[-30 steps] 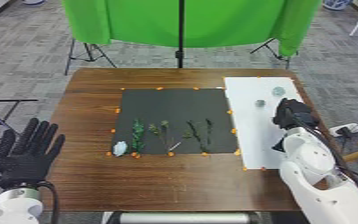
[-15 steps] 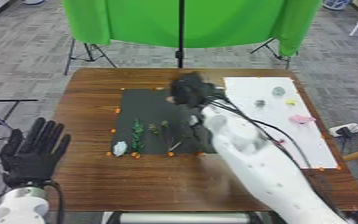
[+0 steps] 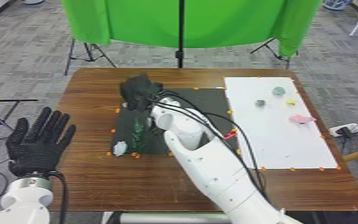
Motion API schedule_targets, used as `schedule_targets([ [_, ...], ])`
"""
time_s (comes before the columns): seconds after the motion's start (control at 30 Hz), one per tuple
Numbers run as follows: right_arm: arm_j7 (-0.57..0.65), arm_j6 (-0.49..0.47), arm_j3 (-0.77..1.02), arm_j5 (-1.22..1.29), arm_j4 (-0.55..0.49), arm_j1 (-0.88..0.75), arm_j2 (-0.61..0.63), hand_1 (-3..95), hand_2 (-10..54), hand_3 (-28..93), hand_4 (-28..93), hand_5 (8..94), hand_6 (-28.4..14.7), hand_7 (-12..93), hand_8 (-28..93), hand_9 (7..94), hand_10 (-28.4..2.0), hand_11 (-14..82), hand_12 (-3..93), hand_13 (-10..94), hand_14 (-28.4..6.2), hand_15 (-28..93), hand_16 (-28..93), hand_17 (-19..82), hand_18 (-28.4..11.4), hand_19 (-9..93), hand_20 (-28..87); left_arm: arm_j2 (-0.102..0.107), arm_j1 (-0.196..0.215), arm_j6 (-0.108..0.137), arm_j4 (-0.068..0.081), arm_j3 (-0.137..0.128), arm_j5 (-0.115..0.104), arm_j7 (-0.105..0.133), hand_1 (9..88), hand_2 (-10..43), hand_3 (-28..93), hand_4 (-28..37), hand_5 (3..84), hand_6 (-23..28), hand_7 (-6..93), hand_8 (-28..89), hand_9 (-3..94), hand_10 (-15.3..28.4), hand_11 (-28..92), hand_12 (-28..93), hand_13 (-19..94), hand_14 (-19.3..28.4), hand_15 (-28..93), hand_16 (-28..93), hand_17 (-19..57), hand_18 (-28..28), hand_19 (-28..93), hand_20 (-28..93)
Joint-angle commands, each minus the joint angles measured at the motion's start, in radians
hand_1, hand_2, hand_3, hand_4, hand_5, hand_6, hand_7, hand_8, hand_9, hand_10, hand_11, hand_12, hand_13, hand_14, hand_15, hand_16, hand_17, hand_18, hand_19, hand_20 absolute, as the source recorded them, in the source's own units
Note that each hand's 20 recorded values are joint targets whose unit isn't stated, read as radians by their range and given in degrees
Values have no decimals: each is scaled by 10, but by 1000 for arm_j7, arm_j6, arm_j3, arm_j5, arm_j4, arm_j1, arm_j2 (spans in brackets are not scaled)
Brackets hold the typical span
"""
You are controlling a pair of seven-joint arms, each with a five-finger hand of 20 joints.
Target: Arrange flowers
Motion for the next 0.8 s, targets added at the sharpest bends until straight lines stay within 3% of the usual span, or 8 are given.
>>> schedule_targets([
  [0.03, 73, -34, 19, -70, 49, -36, -24, 553, -95, 698, -283, 750, 4, 344, -19, 754, -109, 126, 275, 598, -88, 489, 382, 251, -201, 761, 487, 6, 24, -21, 5, 1, -7, 3, 256, 125, 774, -283, 455, 91, 136, -111, 396, 143, 199, 92, 310, 131, 222, -36, -56, 133, 319, 121],
  [0.2, 118, -35, -14, -28, 35, -21, 0, 540, -95, 692, -283, 715, 2, 265, -34, 715, -118, 171, 217, 576, -96, 515, 345, 244, -203, 762, 485, -1, 41, -24, 3, -14, -6, 1, 257, 124, 773, -283, 455, 91, 136, -111, 396, 143, 201, 93, 309, 130, 221, -36, -56, 133, 318, 121],
  [0.37, 141, -68, -58, 45, -8, -18, 32, 515, -95, 748, -283, 676, 4, 205, -47, 675, -121, 178, 166, 560, -98, 516, 334, 241, -203, 763, 480, -9, 50, -10, -2, -27, -7, -6, 257, 122, 774, -283, 455, 91, 135, -111, 396, 143, 200, 93, 311, 131, 220, -35, -56, 134, 317, 121],
  [0.4, 139, -77, -65, 49, -17, -16, 40, 514, -95, 755, -283, 674, 3, 198, -51, 670, -120, 174, 164, 558, -97, 511, 334, 240, -203, 762, 479, 7, 53, -11, -2, -23, -22, 9, 258, 122, 774, -283, 455, 91, 136, -111, 396, 142, 199, 93, 311, 131, 221, -35, -56, 134, 318, 122],
  [0.43, 142, -79, -74, 52, -27, -18, 46, 514, -95, 759, -283, 672, 3, 189, -59, 665, -120, 169, 162, 557, -97, 506, 335, 239, -202, 761, 477, 8, 57, -13, -3, -25, -24, 12, 258, 121, 774, -283, 455, 91, 136, -111, 396, 143, 199, 93, 312, 131, 221, -35, -56, 134, 318, 122],
  [0.53, 157, -93, -93, 81, -50, -17, 62, 506, -95, 772, -283, 658, 6, 180, -124, 648, -123, 156, 158, 552, -100, 498, 333, 235, -202, 759, 474, 0, 55, -9, -2, -28, -20, 2, 260, 120, 773, -283, 456, 91, 136, -111, 398, 144, 201, 93, 313, 131, 223, -35, -56, 134, 318, 122],
  [0.8, 151, -112, -106, 101, -70, -11, 74, 463, -95, 804, -283, 632, -11, 131, -127, 624, -132, 121, 144, 543, -112, 526, 240, 227, -206, 752, 471, 0, 35, 1, 5, -19, -23, 0, 261, 118, 774, -283, 456, 92, 137, -111, 398, 143, 201, 94, 313, 131, 223, -36, -55, 134, 318, 122],
])
